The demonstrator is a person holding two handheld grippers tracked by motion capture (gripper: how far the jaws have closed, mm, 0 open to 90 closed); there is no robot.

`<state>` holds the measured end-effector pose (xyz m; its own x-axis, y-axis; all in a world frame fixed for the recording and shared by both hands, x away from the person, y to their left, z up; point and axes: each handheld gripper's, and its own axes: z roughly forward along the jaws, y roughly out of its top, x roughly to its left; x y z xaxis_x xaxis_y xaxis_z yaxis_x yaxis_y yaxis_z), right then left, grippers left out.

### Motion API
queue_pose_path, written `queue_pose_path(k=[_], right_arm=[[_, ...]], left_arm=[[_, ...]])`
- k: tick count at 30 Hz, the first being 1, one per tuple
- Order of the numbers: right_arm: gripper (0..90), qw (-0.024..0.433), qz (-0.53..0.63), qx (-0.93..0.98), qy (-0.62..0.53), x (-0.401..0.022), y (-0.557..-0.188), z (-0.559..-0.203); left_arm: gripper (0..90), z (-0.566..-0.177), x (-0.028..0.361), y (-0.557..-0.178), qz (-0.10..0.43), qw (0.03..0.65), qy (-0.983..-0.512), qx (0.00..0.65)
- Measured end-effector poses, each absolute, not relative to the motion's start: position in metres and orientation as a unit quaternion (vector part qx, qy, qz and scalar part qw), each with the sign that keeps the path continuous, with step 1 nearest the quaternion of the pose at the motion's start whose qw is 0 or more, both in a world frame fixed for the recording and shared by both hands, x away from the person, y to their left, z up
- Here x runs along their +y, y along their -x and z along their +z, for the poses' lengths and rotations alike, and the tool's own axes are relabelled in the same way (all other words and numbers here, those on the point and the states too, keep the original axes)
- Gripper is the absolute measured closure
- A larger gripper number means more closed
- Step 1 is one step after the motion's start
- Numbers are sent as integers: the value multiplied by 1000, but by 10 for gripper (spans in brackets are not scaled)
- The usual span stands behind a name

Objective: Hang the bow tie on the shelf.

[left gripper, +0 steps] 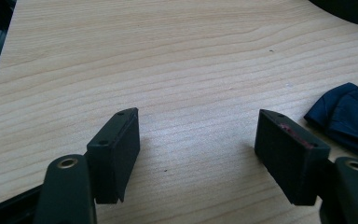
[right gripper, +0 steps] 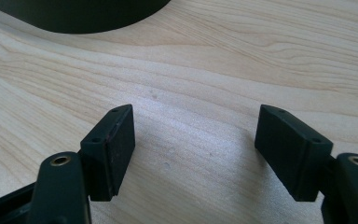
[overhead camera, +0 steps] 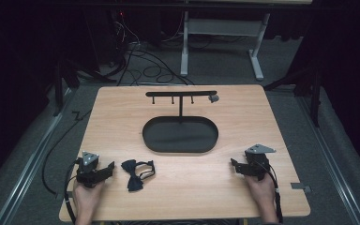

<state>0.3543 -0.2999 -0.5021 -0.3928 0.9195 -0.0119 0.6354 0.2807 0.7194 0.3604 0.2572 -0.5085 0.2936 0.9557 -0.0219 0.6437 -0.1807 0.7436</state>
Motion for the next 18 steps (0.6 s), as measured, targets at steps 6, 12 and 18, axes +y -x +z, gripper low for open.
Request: queue_pose_path(k=[6, 12, 18], right_arm=[[300, 220, 323, 769, -505, -300, -354, -502], [300, 220, 323, 769, -505, -300, -354, -502], [300, 220, 323, 769, -505, -300, -354, -502]], left_arm=[[345, -508, 258, -358, 233, 342, -729, 545], [362, -502, 257, -355, 235, 359, -728, 534], [402, -499, 252, -353, 232, 362, -735, 525]])
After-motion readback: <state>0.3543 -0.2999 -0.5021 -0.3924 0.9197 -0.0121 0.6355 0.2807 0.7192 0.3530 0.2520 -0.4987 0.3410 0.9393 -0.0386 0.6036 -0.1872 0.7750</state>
